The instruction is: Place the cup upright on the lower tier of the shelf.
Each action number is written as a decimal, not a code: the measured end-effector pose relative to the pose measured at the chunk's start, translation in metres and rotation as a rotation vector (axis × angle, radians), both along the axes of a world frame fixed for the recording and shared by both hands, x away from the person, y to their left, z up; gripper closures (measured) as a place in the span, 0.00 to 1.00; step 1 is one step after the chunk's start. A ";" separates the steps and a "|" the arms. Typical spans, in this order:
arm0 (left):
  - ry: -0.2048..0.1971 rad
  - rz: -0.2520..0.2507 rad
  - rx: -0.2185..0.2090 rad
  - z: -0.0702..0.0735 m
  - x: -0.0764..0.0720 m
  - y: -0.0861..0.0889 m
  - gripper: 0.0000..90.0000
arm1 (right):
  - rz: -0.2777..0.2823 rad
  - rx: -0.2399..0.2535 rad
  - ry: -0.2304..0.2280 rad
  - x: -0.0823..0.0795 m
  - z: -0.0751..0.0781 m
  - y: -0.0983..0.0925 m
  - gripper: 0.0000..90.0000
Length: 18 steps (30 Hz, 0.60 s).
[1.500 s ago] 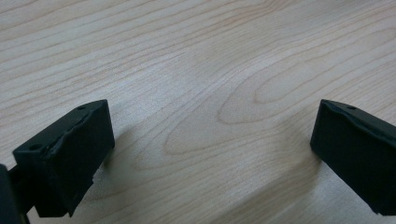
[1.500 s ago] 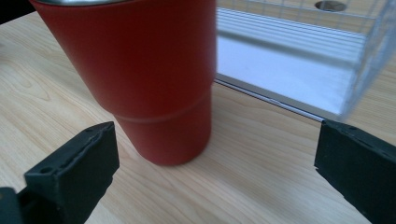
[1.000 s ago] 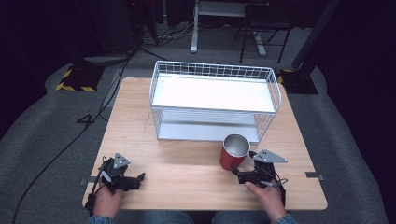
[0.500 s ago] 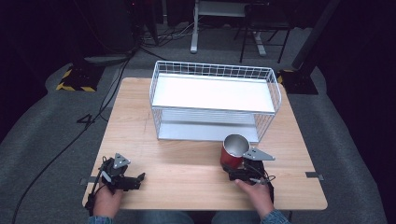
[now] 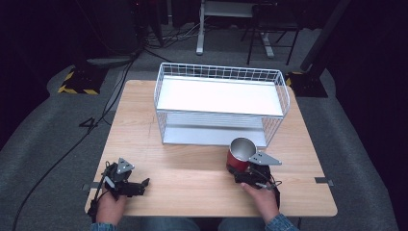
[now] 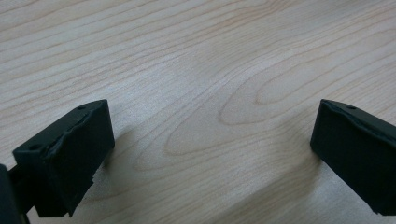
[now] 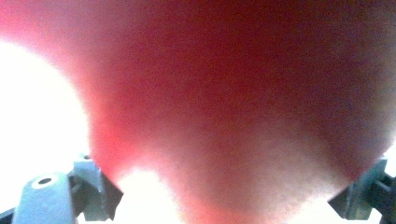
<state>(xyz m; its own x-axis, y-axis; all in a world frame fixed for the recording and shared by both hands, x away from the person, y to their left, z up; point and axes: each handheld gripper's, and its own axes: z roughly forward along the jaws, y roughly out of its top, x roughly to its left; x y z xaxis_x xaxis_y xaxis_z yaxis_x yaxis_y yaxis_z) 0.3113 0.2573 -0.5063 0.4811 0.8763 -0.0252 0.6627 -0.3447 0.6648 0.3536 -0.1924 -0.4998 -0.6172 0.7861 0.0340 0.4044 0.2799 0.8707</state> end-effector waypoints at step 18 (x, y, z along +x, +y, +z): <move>-0.002 -0.001 -0.001 0.000 0.000 0.000 0.00 | 0.014 -0.012 -0.009 -0.002 0.001 -0.002 0.20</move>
<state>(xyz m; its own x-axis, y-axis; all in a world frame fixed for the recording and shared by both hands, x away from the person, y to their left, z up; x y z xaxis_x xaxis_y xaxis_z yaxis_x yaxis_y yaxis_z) 0.3115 0.2574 -0.5063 0.4819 0.8758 -0.0252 0.6614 -0.3447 0.6661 0.3521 -0.1942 -0.4983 -0.6280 0.7780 0.0186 0.3923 0.2959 0.8709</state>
